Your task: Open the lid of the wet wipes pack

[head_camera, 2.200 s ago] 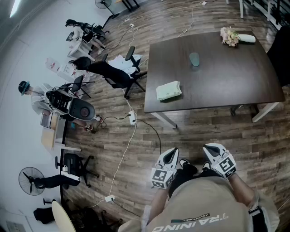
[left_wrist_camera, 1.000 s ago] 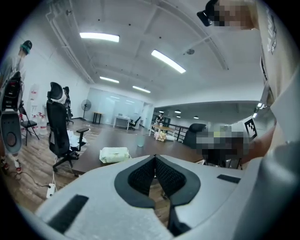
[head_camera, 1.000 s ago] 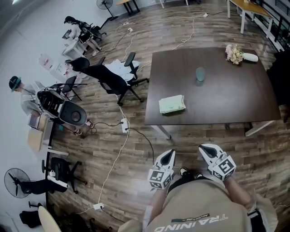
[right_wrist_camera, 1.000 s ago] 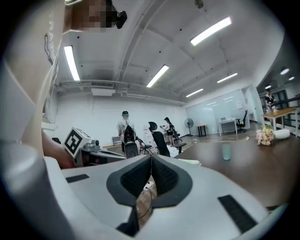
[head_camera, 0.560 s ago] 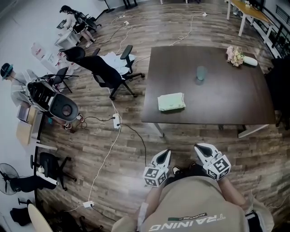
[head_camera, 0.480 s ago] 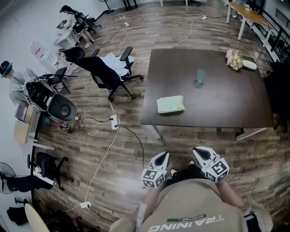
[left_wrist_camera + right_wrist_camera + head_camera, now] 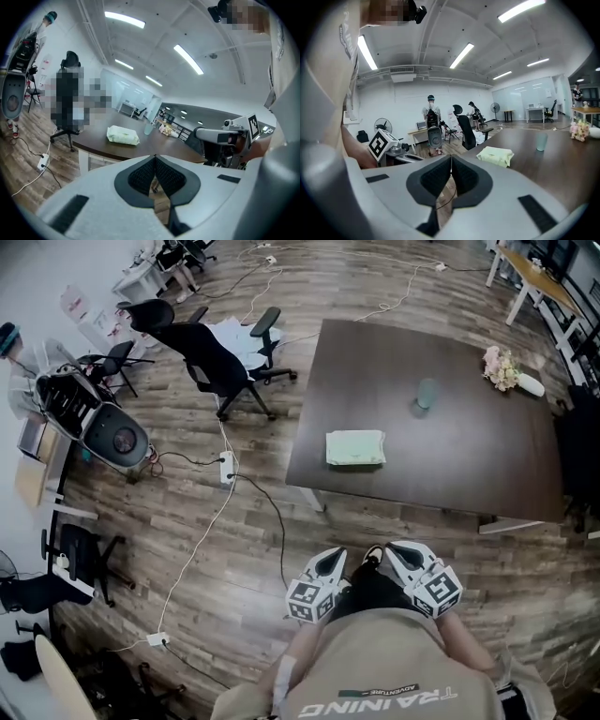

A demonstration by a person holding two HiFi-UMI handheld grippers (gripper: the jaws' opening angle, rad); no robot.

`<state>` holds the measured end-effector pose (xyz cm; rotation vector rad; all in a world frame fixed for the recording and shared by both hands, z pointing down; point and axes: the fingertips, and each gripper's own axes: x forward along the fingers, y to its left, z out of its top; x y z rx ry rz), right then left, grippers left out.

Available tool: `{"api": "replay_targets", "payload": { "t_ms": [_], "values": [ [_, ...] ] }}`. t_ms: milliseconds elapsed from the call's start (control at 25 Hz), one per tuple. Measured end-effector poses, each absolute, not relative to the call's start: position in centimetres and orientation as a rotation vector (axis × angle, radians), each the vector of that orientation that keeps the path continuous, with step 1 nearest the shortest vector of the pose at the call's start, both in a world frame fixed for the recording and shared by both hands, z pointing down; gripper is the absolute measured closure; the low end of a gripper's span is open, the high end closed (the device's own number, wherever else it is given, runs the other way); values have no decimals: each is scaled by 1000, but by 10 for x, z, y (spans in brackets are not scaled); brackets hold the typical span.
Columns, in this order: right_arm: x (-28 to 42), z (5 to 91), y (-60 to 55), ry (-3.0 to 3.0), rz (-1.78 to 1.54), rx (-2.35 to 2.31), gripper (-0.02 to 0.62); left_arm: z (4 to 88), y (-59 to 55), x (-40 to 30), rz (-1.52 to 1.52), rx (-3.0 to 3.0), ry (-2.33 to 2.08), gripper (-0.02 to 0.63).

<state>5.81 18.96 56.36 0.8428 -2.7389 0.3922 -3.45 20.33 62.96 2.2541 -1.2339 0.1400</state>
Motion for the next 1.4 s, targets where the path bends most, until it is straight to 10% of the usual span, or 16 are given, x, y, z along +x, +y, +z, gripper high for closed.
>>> {"api": "replay_targets", "payload": {
  "t_ms": [1400],
  "values": [
    [101, 605, 2, -2730, 478, 945, 580, 584, -15, -13, 318, 2430, -1167, 597]
  ]
}}
